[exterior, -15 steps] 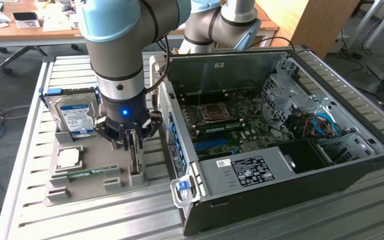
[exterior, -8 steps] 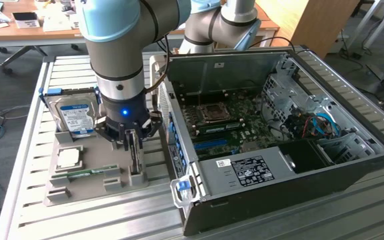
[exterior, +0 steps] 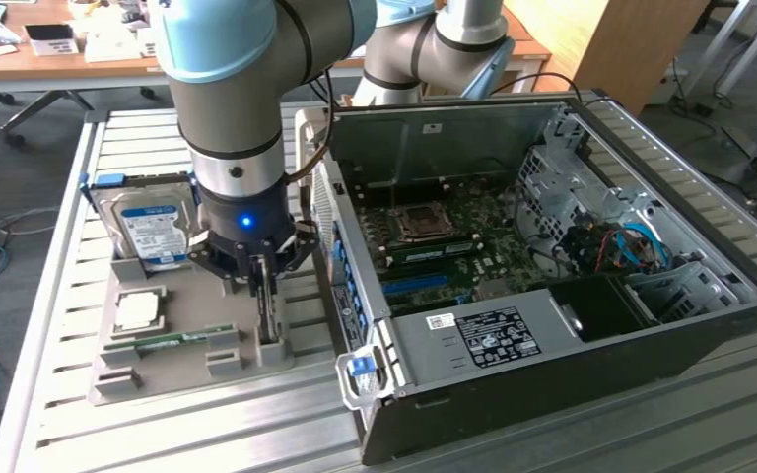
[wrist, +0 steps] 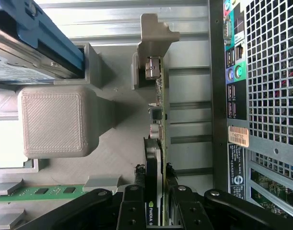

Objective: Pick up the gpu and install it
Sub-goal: 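Pick up the gpu and move the gpu toward the slot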

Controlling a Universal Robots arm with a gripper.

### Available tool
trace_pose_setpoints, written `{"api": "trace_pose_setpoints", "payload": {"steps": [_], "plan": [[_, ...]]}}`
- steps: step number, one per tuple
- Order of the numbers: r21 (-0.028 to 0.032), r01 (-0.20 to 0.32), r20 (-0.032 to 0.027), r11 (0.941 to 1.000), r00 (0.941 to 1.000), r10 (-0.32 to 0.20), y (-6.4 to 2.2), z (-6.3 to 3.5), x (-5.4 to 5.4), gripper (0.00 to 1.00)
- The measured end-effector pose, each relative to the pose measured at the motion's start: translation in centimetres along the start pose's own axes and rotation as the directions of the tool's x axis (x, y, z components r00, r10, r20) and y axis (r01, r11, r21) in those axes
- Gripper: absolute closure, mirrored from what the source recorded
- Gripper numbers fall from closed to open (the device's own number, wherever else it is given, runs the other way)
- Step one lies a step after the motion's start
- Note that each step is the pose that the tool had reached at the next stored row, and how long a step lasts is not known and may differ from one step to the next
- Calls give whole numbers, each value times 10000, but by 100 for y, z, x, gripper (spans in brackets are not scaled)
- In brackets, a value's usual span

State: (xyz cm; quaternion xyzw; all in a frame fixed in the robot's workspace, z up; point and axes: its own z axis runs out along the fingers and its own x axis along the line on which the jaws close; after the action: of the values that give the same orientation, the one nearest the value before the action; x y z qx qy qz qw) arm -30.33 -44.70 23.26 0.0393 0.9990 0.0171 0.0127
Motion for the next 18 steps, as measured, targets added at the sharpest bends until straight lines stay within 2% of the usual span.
{"api": "trace_pose_setpoints", "payload": {"steps": [12,18], "plan": [[0,5,0,10000,10000,-5,0,0,0,73],[-9,373,-13,9993,9993,-373,0,0,0,73]]}}
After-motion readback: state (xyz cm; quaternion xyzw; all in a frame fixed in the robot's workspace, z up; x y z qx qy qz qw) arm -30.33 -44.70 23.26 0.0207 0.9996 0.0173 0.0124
